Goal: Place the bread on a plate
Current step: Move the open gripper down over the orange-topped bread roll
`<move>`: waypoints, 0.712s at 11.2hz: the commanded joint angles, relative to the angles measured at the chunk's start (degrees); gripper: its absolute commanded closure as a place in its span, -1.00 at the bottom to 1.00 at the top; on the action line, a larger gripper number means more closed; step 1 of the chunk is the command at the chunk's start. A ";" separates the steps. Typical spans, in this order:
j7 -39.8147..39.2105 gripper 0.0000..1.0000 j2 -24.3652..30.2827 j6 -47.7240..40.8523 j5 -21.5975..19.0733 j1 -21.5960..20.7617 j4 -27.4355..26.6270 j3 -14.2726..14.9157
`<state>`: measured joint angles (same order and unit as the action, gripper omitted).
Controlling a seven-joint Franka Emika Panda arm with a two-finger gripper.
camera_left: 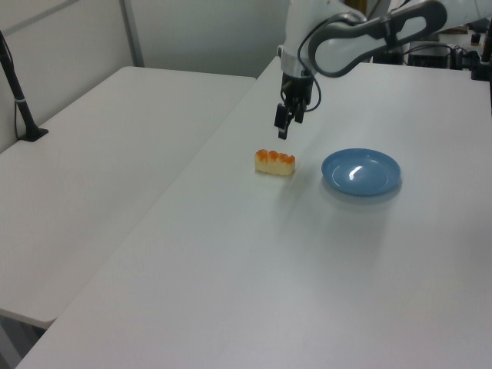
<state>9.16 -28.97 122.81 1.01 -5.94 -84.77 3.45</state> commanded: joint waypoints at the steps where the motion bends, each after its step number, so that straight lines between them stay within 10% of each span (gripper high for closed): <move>1: -0.29 -1.00 -5.82 4.00 -0.13 -2.31 2.85 0.94; 6: 1.72 -1.00 -11.45 9.46 3.02 -3.10 4.70 0.95; 8: 1.91 -0.68 -12.08 9.72 3.82 -3.02 4.61 0.95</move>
<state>9.75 -39.60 131.81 3.38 -7.89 -81.75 3.46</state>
